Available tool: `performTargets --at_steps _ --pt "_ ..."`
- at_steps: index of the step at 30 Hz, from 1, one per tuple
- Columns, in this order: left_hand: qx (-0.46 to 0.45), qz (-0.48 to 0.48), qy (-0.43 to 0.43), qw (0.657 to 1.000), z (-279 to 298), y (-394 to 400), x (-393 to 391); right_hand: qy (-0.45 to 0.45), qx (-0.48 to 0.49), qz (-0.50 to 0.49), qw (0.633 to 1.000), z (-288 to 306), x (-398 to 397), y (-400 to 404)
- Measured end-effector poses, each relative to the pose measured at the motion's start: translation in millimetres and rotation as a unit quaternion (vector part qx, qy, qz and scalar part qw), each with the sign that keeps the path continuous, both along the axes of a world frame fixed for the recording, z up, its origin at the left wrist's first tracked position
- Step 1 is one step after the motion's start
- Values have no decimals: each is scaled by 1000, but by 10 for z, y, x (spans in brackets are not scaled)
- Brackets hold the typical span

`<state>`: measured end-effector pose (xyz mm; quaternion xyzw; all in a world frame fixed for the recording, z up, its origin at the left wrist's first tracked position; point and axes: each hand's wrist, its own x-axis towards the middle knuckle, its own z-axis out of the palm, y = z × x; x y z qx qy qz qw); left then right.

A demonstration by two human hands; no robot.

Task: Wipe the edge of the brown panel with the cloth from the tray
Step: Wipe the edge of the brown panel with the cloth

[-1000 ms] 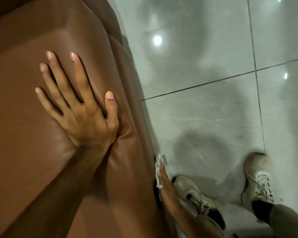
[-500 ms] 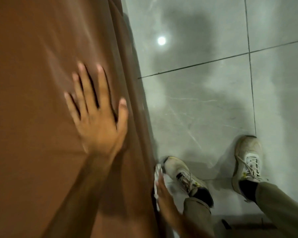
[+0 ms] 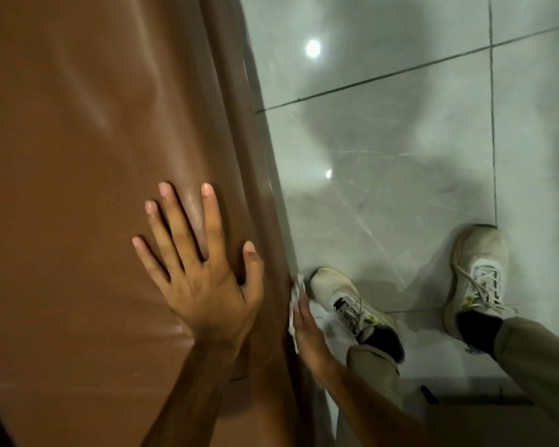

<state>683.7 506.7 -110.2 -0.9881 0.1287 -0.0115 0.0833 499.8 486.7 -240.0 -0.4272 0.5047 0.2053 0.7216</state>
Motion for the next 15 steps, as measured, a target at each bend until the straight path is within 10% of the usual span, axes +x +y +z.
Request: performTargets --at_steps 9,15 --pt "-6 -5 -9 1000 -16 16 9 -135 -10 37 990 112 871 -177" --pt "0 -13 -29 999 -118 62 -2 -37 37 7 999 -426 654 -152"
